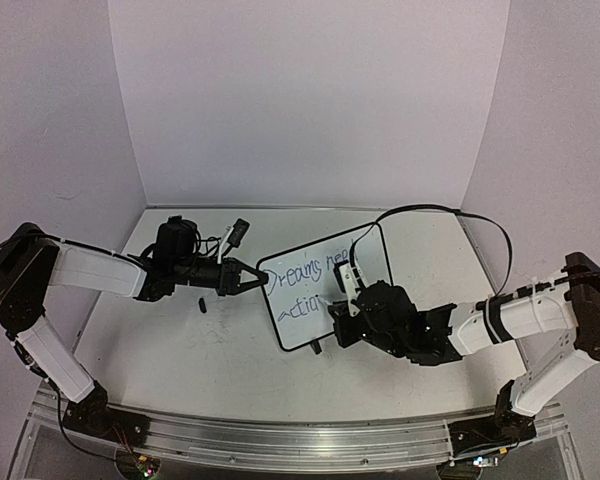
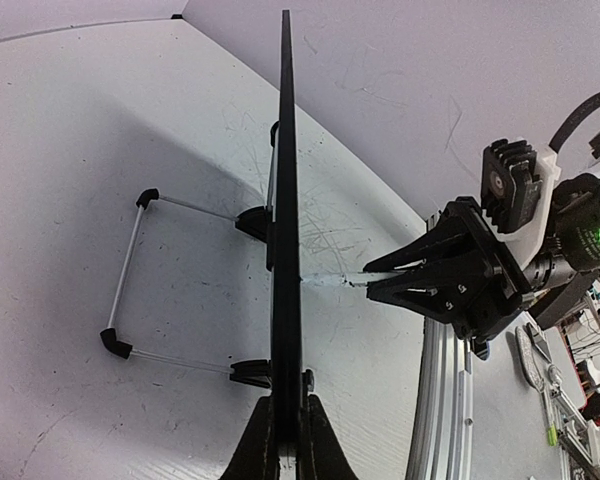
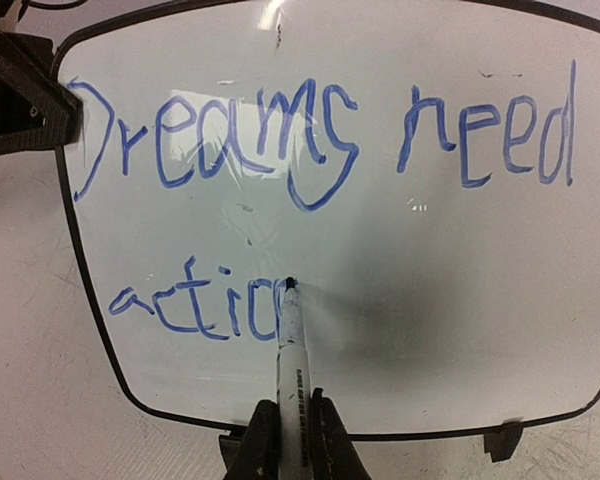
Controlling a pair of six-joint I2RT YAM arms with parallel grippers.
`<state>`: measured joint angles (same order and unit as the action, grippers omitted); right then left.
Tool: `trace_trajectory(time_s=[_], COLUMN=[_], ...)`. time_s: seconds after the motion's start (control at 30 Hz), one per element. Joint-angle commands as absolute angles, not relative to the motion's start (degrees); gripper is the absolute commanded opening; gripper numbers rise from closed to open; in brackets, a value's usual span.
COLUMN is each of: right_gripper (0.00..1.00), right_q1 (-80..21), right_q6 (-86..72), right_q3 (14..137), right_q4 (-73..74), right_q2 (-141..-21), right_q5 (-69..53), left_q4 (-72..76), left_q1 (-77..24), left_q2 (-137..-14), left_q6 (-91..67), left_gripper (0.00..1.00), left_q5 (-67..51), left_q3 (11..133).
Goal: Write a sentence on the whiteboard
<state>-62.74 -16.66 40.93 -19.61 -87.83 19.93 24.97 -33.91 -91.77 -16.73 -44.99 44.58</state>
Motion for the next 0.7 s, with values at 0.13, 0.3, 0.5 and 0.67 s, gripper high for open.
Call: trace_trajectory(time_s=[0.13,0.3,0.5,0.67], right_gripper=[0.00,0.00,0.00,0.00], right_q1=[-62.07,-62.18,-62.17,-62.60], right_q6=[-18.62,-19.17,-19.92,-21.01], right_q3=[41.54,40.79,39.51,38.04], right_q4=[-17.38,-17.05,-16.96,-16.81], right_q2=[-87.63,-87.98,-88.35,-88.91], right_q5=[22.88,21.85,20.37,19.52], left_q4=[22.59,22.55,22.50,22.43], left_q1=[-33.97,-33.93,-33.94,-33.94], left_q2=[-90.79,-90.82,-90.85,-90.89], left_q6=[-14.50,-14.50,-14.47,-14.50], left_gripper=[0.00,0.00,0.00,0.00], left_q5=[-44.47,-44.49,-44.44,-44.38], left_q3=[45.37,45.43,45.37,45.40])
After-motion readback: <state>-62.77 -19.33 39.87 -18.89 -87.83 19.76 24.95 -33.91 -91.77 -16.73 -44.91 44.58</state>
